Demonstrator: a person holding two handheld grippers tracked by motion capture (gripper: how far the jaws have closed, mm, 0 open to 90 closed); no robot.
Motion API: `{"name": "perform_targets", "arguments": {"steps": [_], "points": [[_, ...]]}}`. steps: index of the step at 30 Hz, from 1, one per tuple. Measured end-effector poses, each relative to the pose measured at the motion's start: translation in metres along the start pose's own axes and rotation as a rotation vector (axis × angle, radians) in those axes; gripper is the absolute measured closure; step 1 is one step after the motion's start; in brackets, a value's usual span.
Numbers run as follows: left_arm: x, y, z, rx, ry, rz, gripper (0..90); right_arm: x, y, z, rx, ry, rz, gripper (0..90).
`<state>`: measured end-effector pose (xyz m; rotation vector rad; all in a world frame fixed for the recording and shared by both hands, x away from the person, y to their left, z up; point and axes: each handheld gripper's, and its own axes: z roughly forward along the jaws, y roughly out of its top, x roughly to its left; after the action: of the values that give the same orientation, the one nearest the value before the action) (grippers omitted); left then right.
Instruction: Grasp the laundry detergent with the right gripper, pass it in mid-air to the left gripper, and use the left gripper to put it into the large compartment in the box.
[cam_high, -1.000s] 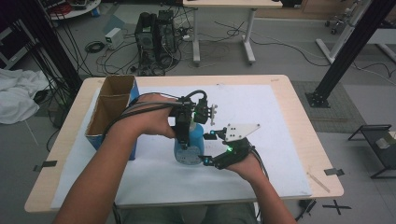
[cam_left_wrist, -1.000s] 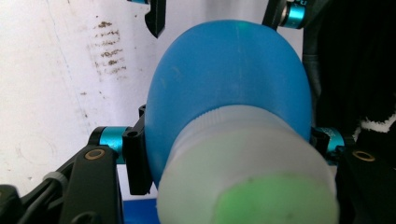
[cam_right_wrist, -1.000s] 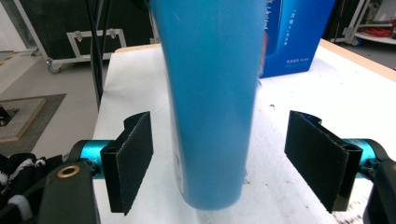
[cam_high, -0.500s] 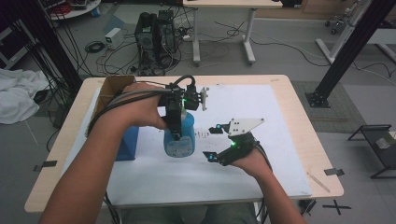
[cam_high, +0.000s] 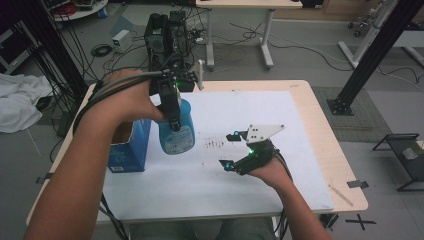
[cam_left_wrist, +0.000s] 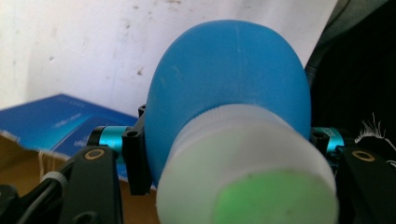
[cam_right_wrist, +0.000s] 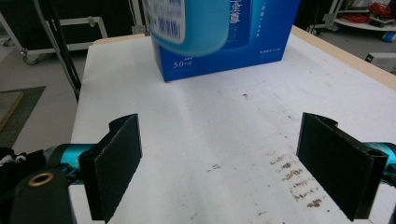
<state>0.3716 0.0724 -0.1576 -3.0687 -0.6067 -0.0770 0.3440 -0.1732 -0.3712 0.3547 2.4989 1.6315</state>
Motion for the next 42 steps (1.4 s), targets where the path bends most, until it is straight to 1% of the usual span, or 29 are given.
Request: {"name": "perform_targets", "arguments": {"steps": [1,2,3,4,7,8,13,16,17,18,19,20,23,24,26,27,28,29,30,31,32,34,35,36,37,38,39,40,42], "points": [[0.000,0.000,0.000,0.000,0.000,0.000,37.9,-0.001,0.000,0.001,-0.013,-0.007,-0.010,13.2],[0.005,-0.005,-0.003,0.001,0.000,-0.026,37.9,-0.001,0.000,-0.001,-0.003,-0.006,-0.009,13.2],[0.005,-0.005,-0.003,0.001,0.000,-0.026,37.9,-0.001,0.000,0.000,-0.005,-0.005,0.002,13.2],[0.009,-0.010,-0.006,-0.007,0.003,-0.056,37.9,-0.001,0.000,0.000,-0.001,-0.006,0.006,13.2],[0.014,-0.014,-0.009,-0.003,-0.002,-0.075,37.9,-0.001,-0.001,0.000,0.005,-0.013,0.011,13.2],[0.019,-0.018,-0.010,-0.005,-0.010,-0.104,37.9,-0.002,-0.001,0.001,0.005,-0.014,0.014,13.2],[0.029,-0.029,-0.016,-0.008,-0.005,-0.150,37.8,-0.003,-0.001,0.005,0.009,-0.014,0.009,13.2],[0.034,-0.038,-0.022,-0.020,0.002,-0.180,37.9,-0.004,-0.002,0.005,0.020,-0.012,0.024,13.2],[0.036,-0.041,-0.024,-0.025,0.005,-0.190,37.8,-0.005,-0.002,0.005,0.024,-0.012,0.018,13.2],[0.036,-0.044,-0.026,-0.035,0.002,-0.215,37.8,-0.005,-0.002,0.005,0.022,-0.013,0.016,13.2],[0.038,-0.047,-0.029,-0.032,0.004,-0.221,37.8,-0.005,-0.002,0.005,0.026,-0.014,0.025,13.1],[0.040,-0.050,-0.031,-0.040,0.003,-0.239,37.8,-0.006,-0.002,0.006,0.017,-0.014,0.010,13.2],[0.044,-0.060,-0.039,-0.052,0.004,-0.285,37.9,-0.007,-0.002,0.006,0.019,-0.020,0.017,13.1],[0.046,-0.063,-0.042,-0.044,0.007,-0.286,37.8,-0.007,-0.002,0.007,0.019,-0.016,0.020,13.1],[0.050,-0.069,-0.046,-0.044,0.008,-0.314,37.9,-0.007,-0.002,0.008,0.022,-0.017,0.017,13.1],[0.050,-0.069,-0.046,-0.044,0.008,-0.314,37.9,-0.007,-0.002,0.008,0.021,-0.017,0.016,13.1],[0.053,-0.074,-0.048,-0.044,0.016,-0.339,37.9,-0.007,-0.002,0.008,0.021,-0.017,0.016,13.1],[0.054,-0.076,-0.049,-0.054,0.015,-0.359,37.9,-0.007,-0.002,0.009,0.022,-0.019,0.016,13.1],[0.056,-0.079,-0.050,-0.049,0.016,-0.362,37.8,-0.007,-0.002,0.009,0.024,-0.018,0.015,13.1],[0.057,-0.082,-0.050,-0.061,0.017,-0.385,37.9,-0.007,-0.002,0.009,0.023,-0.018,0.013,13.1],[0.060,-0.086,-0.051,-0.056,0.015,-0.385,37.9,-0.007,-0.002,0.010,0.024,-0.018,0.015,13.1],[0.063,-0.091,-0.050,-0.065,0.014,-0.425,37.9,-0.007,-0.003,0.010,0.031,-0.018,0.019,13.1],[0.066,-0.095,-0.050,-0.056,0.013,-0.429,37.9,-0.008,-0.003,0.010,0.028,-0.015,0.018,13.1],[0.068,-0.097,-0.049,-0.064,0.018,-0.450,37.9,-0.008,-0.003,0.010,0.028,-0.018,0.015,13.1],[0.070,-0.099,-0.050,-0.055,0.017,-0.455,37.8,-0.008,-0.003,0.011,0.031,-0.017,0.018,13.1],[0.072,-0.103,-0.049,-0.064,0.025,-0.491,37.8,-0.008,-0.003,0.011,0.032,-0.018,0.017,13.1],[0.075,-0.105,-0.049,-0.054,0.025,-0.503,37.8,-0.008,-0.003,0.012,0.032,-0.018,0.022,13.1],[0.076,-0.107,-0.049,-0.060,0.030,-0.525,37.8,-0.008,-0.003,0.012,0.036,-0.021,0.021,13.1],[0.080,-0.112,-0.047,-0.056,0.035,-0.549,37.8,-0.008,-0.003,0.013,0.041,-0.017,0.022,13.1]]}}
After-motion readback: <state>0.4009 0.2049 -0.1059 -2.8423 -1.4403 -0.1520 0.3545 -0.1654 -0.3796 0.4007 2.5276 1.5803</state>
